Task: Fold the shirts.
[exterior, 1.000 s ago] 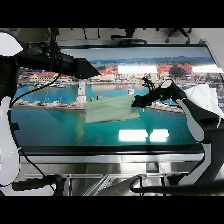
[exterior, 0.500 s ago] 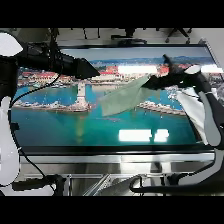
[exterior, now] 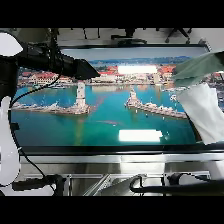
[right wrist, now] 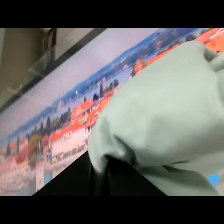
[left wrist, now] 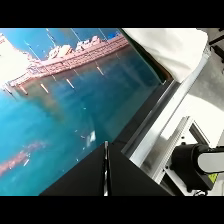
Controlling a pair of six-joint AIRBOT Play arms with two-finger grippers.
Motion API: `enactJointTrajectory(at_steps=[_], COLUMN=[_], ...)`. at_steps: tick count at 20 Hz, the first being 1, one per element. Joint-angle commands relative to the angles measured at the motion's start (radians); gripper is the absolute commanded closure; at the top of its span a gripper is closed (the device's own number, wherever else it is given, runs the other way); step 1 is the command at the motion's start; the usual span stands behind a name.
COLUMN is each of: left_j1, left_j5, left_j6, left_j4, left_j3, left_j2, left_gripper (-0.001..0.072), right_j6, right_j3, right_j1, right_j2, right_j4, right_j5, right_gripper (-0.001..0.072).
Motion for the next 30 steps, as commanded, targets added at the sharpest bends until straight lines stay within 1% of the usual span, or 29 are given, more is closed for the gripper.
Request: enactJointTrajectory(at_steps=[1, 2, 4, 6, 8, 10, 13, 15, 16, 18, 19, 21, 23, 24, 25, 26, 27, 28, 30], left_j1=[0.0, 0.0, 0.0, 0.0, 0.0, 0.0, 0.0, 0.0, 0.0, 0.0, 0.0, 0.0, 0.0, 0.0, 0.0, 0.0, 0.001, 0.002, 0.002], left_j5=[-0.008, -0.008, -0.008, -0.007, -0.009, -0.007, -0.008, -0.007, -0.007, -0.007, -0.007, -0.007, -0.005, 0.0, 0.009, 0.023, 0.039, 0.045, 0.033], left_j6=[0.003, 0.003, 0.003, 0.003, 0.003, 0.003, 0.015, 0.018, 0.019, 0.019, 0.019, 0.019, 0.019, 0.019, 0.026, 0.026, 0.025, 0.024, 0.005], left_j4=[0.0, 0.0, 0.001, 0.002, 0.001, 0.002, 0.002, 0.002, 0.002, 0.002, 0.002, 0.002, 0.002, 0.002, 0.002, 0.003, 0.006, 0.01, 0.01], left_j3=[0.0, 0.0, 0.0, 0.0, 0.0, 0.0, 0.0, 0.0, -0.001, 0.0, 0.0, 0.0, 0.0, 0.0, 0.0, 0.0, 0.0, 0.0, -0.002], left_j2=[0.0, 0.0, 0.0, -0.001, 0.0, -0.001, -0.002, -0.003, -0.004, -0.004, -0.004, -0.004, -0.004, -0.004, -0.004, -0.004, -0.003, -0.002, 0.002], left_gripper=[0.0697, 0.0697, 0.0697, 0.0697, 0.0697, 0.0697, 0.0697, 0.0697, 0.0697, 0.0697, 0.0697, 0.0697, 0.0697, 0.0697, 0.0697, 0.0697, 0.0697, 0.0697, 0.0697], right_j6=[0.246, 0.285, 0.298, 0.328, 0.331, 0.333, 0.34, 0.338, 0.338, 0.339, 0.338, 0.339, 0.339, 0.337, 0.306, 0.26, 0.228, 0.214, 0.187], right_j3=[0.001, 0.001, 0.0, 0.0, -0.001, -0.006, -0.036, -0.058, -0.062, -0.061, -0.06, -0.06, -0.06, -0.06, -0.06, -0.061, -0.063, -0.072, -0.113], right_j1=[-0.148, -0.154, -0.154, -0.155, -0.155, -0.154, -0.155, -0.155, -0.155, -0.155, -0.154, -0.151, -0.15, -0.143, -0.12, -0.078, -0.02, 0.054, 0.224], right_j2=[0.088, 0.095, 0.099, 0.1, 0.099, 0.096, 0.1, 0.095, 0.086, 0.066, 0.058, 0.051, 0.047, 0.043, 0.038, 0.031, 0.027, 0.026, 0.029], right_j4=[-0.215, -0.321, -0.5, -0.552, -0.586, -0.655, -0.787, -0.815, -0.827, -0.833, -0.831, -0.795, -0.684, -0.606, -0.541, -0.483, -0.463, -0.47, -0.51], right_j5=[0.137, 0.22, 0.366, 0.419, 0.482, 0.557, 0.576, 0.56, 0.545, 0.515, 0.491, 0.424, 0.36, 0.329, 0.303, 0.28, 0.264, 0.241, 0.193], right_gripper=[0.0688, 0.0688, 0.0689, 0.0688, 0.0688, 0.0688, 0.0687, 0.0677, 0.065, 0.0216, 0.0188, 0.0189, 0.0198, 0.0287, 0.0427, 0.0583, 0.0672, 0.0687, 0.0687])
